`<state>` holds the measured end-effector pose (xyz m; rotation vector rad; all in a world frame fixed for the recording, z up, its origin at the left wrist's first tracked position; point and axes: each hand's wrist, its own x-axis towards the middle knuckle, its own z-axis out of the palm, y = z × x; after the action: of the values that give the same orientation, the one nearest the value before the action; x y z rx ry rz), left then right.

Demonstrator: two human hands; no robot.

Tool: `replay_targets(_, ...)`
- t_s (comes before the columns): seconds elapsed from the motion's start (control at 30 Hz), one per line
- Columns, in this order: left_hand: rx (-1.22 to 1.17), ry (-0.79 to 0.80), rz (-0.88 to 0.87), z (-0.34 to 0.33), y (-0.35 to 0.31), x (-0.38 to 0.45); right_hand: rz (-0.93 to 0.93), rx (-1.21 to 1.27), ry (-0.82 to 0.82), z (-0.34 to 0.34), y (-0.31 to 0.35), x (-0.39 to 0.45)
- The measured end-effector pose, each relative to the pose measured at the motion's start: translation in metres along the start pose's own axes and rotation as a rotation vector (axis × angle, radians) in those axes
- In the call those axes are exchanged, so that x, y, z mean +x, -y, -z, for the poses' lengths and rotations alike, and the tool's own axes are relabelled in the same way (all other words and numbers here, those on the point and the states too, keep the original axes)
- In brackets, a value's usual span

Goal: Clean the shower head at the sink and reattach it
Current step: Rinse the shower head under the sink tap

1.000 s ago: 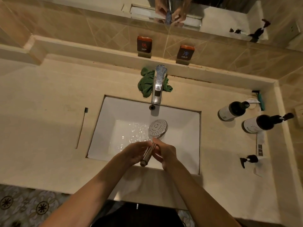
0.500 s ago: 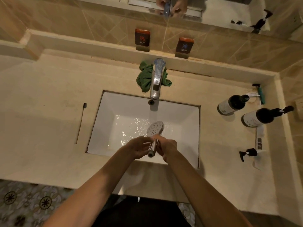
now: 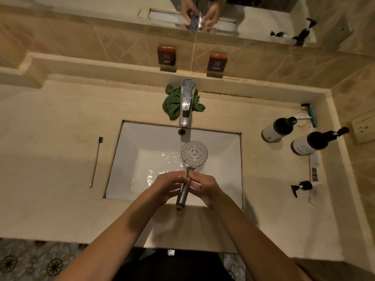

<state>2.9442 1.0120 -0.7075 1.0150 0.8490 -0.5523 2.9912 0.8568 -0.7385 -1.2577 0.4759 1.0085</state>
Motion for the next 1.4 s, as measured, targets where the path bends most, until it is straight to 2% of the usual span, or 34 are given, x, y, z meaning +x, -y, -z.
replay_targets(0.3,0.095,0.124,-0.035,0.009,-0.008,-0.009,0.055,0.104,-0.132,-0.013,-0.006,-0.016)
replay_targets(0.8,0.202,0.182,0.046,0.025,-0.006,-0.023,0.109,0.245,-0.293,-0.034,-0.050,-0.035)
replay_targets(0.93,0.322,0.269,0.070,0.013,0.006,-0.030,0.170,0.337,-0.303,-0.023,-0.073,-0.056)
replay_targets(1.1,0.535,0.499,0.126,-0.022,0.035,-0.044,0.240,0.491,-0.429,0.001,-0.112,-0.096)
replay_targets(1.2,0.637,0.524,0.134,-0.040,0.059,-0.049,0.270,0.542,-0.511,0.013,-0.141,-0.123)
replay_targets(1.33,0.805,0.647,0.180,-0.064,0.098,-0.062,0.338,0.630,-0.520,0.024,-0.187,-0.161)
replay_targets(1.4,0.884,0.640,0.221,-0.072,0.123,-0.069,0.316,0.689,-0.586,0.028,-0.215,-0.179)
